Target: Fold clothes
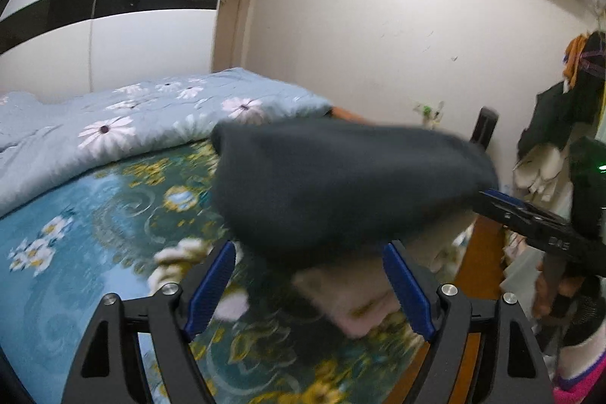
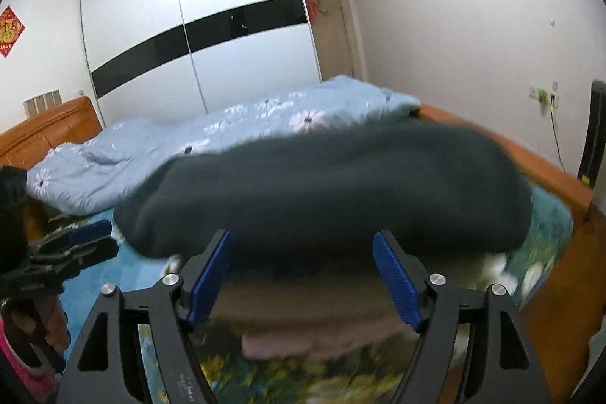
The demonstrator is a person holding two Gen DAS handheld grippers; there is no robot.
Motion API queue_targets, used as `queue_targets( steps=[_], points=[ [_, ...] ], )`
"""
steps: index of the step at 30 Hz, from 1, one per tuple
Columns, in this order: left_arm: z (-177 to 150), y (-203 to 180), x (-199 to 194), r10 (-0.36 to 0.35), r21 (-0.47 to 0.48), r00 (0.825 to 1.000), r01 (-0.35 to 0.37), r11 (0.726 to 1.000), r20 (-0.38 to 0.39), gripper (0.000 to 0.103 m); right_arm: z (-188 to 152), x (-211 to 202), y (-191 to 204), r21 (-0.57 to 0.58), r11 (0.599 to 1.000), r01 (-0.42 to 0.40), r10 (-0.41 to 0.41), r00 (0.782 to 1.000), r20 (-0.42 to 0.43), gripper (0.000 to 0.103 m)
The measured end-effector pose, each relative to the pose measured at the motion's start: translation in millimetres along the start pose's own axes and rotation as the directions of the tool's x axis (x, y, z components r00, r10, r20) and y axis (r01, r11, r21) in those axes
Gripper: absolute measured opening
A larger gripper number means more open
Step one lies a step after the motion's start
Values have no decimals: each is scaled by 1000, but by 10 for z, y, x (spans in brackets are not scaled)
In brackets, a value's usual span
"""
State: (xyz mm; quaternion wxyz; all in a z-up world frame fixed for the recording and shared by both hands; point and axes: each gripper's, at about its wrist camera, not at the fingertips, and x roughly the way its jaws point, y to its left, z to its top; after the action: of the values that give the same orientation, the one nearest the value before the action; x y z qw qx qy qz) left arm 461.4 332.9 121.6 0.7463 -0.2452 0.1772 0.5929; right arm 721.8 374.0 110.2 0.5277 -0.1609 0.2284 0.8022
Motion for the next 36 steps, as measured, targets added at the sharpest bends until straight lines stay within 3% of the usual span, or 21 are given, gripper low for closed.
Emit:
queue_targets(
  steps=[5,9,15,18,24,31,36],
  points=[
    [-299,162,12,2,-25,1000,-3,1000,-20,88,-386,36,232,51,999,10,-10,1000,-2,88],
    [-496,308,-85,-7,-45,1000,8,999,16,103,-574,114,337,128,992,9,-7,1000,-22,94],
    [-582,407,-285,-49,-68,996,54,996,73,103,-875,122,468,187,974,123,-115,992,-56,101],
    [-598,336,-365,-55,-27,994,58,998,99,103,-953,76,539,217,960,177,-170,984,-50,103],
    [-603,260,-451,-73,3,989,73,997,130,103,-981,-86,763,218,930,296,-303,953,1,103],
    [-604,271,-474,-76,-8,988,77,997,136,103,-891,-367,1032,186,911,368,-392,913,111,103],
    [-614,263,-453,-51,-10,991,52,999,128,103,-881,-388,1208,130,892,433,-448,886,121,103]
  ],
)
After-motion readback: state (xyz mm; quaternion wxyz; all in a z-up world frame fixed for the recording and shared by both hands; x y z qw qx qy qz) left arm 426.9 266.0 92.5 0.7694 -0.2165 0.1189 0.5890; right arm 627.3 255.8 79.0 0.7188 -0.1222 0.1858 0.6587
